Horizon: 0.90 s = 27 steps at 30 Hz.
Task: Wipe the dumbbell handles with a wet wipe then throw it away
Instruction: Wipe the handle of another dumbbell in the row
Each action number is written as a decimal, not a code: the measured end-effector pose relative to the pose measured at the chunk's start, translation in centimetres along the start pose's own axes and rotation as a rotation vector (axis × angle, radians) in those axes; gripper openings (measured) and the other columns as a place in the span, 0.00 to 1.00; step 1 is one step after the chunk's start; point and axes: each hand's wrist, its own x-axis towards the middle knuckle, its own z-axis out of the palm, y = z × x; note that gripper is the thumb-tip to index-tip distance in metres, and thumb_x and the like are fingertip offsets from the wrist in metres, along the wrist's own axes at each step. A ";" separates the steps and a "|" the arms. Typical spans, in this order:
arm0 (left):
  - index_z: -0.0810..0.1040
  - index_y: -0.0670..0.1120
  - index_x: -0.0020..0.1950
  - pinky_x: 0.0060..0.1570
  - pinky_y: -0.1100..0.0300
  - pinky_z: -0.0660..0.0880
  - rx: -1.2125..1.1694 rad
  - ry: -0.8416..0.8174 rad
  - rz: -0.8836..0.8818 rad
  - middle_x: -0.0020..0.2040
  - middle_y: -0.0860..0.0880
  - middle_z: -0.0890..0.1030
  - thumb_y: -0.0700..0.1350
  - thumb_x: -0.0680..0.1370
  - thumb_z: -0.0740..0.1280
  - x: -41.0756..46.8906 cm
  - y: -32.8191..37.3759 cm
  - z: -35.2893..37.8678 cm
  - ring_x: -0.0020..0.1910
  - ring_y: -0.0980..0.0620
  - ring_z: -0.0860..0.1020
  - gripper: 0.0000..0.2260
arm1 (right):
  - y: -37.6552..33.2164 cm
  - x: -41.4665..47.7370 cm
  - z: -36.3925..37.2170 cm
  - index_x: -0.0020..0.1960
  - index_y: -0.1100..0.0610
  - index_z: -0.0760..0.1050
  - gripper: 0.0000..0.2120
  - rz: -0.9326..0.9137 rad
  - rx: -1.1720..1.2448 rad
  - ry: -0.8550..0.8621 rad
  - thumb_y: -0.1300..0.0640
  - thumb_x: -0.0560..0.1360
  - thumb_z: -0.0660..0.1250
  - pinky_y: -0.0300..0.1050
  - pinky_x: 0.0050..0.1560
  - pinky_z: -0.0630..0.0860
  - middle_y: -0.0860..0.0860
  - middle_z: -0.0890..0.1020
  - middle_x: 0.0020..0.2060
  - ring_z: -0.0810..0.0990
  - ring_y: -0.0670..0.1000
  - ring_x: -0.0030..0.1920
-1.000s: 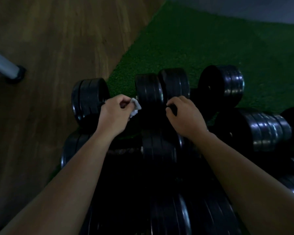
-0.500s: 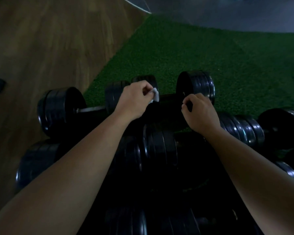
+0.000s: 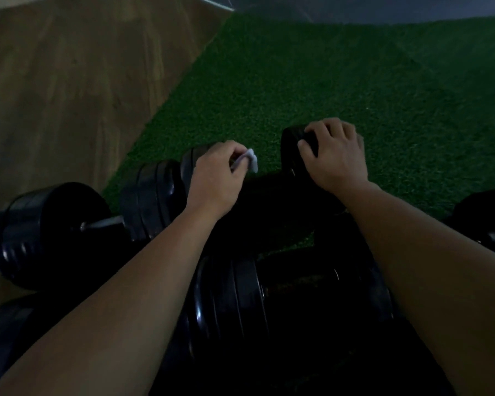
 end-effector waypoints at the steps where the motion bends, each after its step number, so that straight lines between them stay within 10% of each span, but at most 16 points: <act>1: 0.80 0.52 0.51 0.42 0.65 0.72 -0.015 0.022 -0.002 0.46 0.54 0.80 0.48 0.80 0.66 -0.1 -0.2 0.3 0.45 0.57 0.78 0.04 | 0.1 0.1 0.7 0.67 0.50 0.70 0.20 0.006 0.002 0.037 0.42 0.80 0.56 0.58 0.70 0.60 0.54 0.69 0.67 0.64 0.59 0.70; 13: 0.80 0.54 0.51 0.50 0.47 0.76 0.096 0.027 0.046 0.48 0.55 0.81 0.51 0.79 0.65 1.6 1.2 2.2 0.48 0.54 0.79 0.06 | 0.7 0.7 2.6 0.68 0.47 0.73 0.21 -0.017 -0.041 0.178 0.42 0.80 0.54 0.54 0.73 0.60 0.47 0.73 0.69 0.65 0.54 0.73; 27: 0.74 0.48 0.44 0.39 0.54 0.72 0.529 -0.753 -0.103 0.39 0.47 0.75 0.40 0.78 0.66 10.8 3.0 7.0 0.40 0.46 0.76 0.05 | 1.0 0.5 2.9 0.68 0.47 0.74 0.21 -0.016 -0.032 0.206 0.42 0.80 0.54 0.54 0.74 0.60 0.47 0.74 0.69 0.65 0.54 0.74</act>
